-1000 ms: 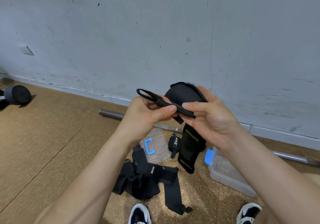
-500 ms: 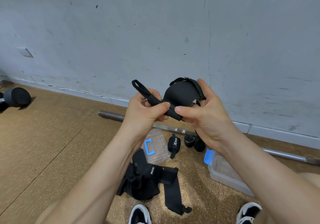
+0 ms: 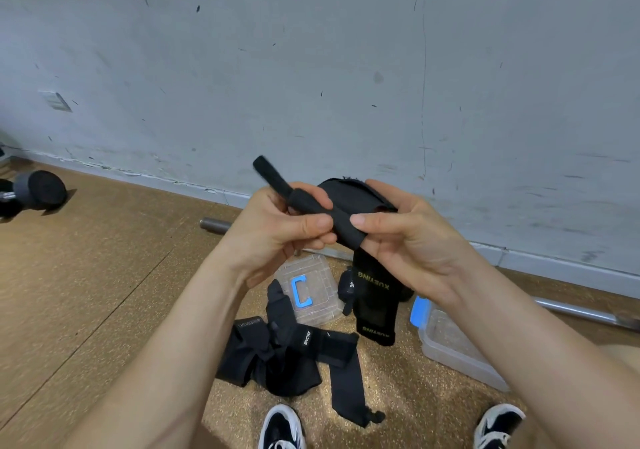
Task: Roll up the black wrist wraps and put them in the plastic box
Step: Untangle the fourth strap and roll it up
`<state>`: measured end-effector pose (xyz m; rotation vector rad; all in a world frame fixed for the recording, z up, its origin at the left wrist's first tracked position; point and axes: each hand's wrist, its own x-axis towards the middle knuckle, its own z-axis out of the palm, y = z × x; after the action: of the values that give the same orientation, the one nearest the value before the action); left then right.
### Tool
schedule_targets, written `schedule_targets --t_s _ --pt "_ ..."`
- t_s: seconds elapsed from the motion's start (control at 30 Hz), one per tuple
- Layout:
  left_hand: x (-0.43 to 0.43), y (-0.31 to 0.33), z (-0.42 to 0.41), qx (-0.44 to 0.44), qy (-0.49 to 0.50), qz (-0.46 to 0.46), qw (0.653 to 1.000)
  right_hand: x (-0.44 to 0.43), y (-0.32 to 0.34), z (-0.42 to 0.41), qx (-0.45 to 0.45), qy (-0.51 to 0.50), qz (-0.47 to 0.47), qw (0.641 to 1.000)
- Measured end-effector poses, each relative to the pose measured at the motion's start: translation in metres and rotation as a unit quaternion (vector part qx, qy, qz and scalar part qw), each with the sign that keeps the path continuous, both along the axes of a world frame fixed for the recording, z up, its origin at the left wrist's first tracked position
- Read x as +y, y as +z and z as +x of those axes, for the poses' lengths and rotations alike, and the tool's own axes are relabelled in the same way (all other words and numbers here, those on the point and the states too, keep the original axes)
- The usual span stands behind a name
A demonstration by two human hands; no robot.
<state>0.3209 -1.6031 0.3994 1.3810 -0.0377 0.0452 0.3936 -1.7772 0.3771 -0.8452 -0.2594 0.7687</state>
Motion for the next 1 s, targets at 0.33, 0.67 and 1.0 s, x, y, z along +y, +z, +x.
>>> schedule_targets --t_s 0.33,0.67,1.0 --pt "-0.015 -0.005 0.006 0.016 0.123 0.050 0.991 0.004 0.009 -0.009 -0.109 -0.156 -0.074 0.979" --pt "-0.022 -0.011 0.012 0.011 0.194 0.061 0.979 0.002 0.008 -0.014 -0.109 -0.132 -0.082 0.982" --pt "0.002 -0.010 0.004 0.002 -0.013 -0.027 1.000 -0.005 0.007 -0.001 0.007 -0.079 -0.025 0.997"
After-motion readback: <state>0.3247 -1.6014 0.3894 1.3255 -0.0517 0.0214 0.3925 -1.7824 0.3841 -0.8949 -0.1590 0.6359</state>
